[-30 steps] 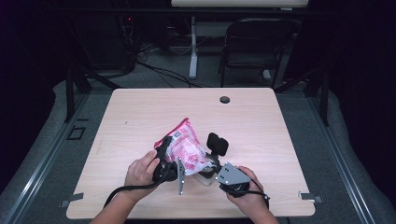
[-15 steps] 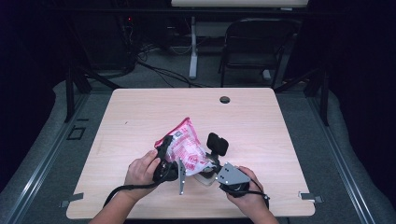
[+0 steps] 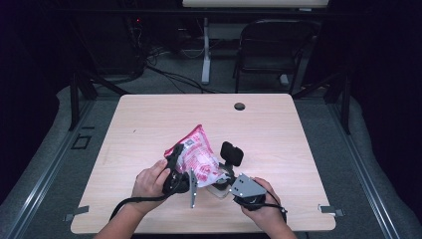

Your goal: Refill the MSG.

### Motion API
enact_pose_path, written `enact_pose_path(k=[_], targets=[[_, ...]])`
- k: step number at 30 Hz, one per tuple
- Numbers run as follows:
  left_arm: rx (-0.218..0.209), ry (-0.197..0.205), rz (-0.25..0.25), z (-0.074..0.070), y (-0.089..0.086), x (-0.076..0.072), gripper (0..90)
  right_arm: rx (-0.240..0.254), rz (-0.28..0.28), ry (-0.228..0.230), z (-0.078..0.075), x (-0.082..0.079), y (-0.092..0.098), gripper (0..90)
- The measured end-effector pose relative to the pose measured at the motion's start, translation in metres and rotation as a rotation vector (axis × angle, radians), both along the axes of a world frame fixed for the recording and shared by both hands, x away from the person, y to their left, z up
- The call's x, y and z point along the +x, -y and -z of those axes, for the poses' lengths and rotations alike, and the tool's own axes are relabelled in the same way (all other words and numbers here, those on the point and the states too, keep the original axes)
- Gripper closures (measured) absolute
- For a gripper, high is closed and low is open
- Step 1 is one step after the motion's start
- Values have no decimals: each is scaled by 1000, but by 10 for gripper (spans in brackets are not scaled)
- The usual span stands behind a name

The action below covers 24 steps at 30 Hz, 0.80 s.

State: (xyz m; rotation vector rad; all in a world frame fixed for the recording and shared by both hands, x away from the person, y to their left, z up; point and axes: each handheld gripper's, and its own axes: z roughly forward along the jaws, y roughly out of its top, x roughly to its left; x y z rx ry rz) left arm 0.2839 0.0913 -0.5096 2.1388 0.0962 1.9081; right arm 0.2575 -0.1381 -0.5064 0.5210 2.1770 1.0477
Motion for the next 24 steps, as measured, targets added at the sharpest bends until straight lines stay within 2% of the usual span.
enact_pose_path(k=[16,24], targets=[[9,17,9,-2,1,0,693,-1,0,-1,0,0,0,900],[5,12,7,-2,1,-1,693,-3,-2,-1,1,0,-1,900]])
